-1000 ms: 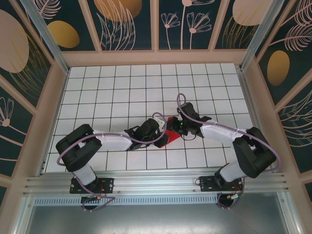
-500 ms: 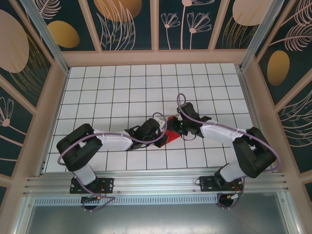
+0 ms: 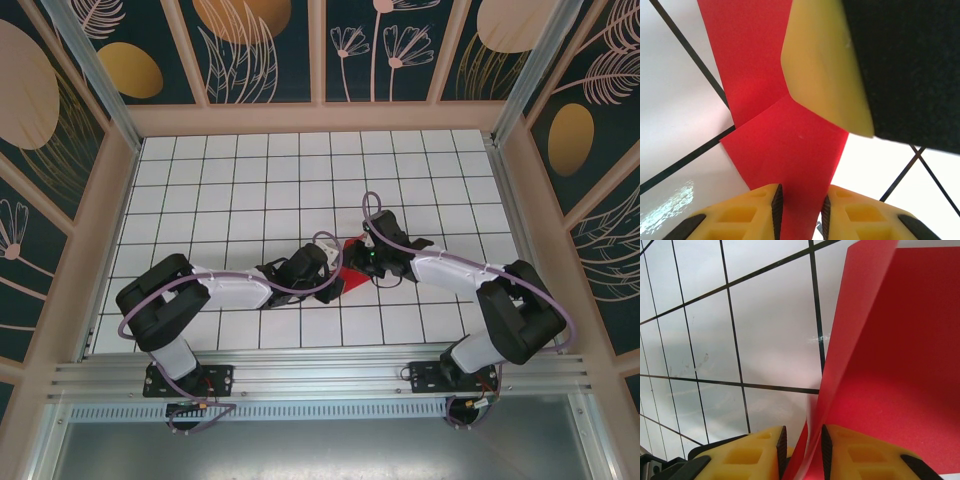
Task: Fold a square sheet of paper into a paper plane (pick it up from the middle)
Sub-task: Fourth fold the wing at the center of the table.
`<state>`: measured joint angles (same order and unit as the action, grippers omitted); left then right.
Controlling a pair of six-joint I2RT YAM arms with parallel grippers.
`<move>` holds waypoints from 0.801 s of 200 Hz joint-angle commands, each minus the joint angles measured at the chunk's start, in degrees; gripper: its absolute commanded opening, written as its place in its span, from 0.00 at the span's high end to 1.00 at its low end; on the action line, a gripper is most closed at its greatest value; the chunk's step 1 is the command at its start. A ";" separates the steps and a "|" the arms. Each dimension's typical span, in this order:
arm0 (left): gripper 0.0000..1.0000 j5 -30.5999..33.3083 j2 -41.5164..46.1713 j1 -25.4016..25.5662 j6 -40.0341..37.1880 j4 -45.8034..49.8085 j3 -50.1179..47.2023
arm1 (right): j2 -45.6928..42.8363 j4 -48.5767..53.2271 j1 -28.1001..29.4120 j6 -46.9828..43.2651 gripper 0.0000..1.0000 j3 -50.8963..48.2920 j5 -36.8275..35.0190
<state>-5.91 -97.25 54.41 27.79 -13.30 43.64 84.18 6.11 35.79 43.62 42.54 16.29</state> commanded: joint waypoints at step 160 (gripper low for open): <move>0.99 -5.23 -2.63 -0.64 3.43 -9.23 -3.12 | -0.39 2.37 0.28 -2.48 0.68 0.83 -1.14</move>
<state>-7.92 -98.83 54.39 28.97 -17.52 42.06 84.29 6.55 35.79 43.07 42.54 16.29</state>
